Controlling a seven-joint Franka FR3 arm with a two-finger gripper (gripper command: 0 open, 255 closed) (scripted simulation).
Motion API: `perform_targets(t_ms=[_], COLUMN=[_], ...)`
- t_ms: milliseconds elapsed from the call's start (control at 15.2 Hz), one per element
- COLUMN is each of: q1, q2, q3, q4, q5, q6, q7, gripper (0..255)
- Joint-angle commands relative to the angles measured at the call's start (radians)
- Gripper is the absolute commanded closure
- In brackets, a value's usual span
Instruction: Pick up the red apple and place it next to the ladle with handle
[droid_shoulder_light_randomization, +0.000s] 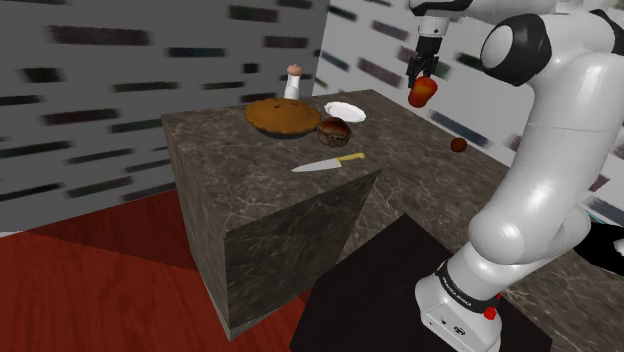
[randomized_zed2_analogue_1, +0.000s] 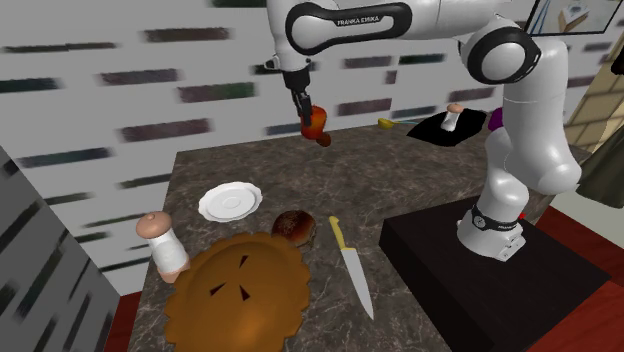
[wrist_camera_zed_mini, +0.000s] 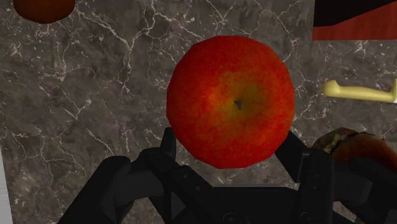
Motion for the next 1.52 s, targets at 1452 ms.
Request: perform_targets(t_ms=[1452], q1=[-0.209], q2=[-0.383], q3=[-0.209], q4=[-0.514], q5=[-0.162], q6=[0.211], q7=[-0.4], gripper=[255])
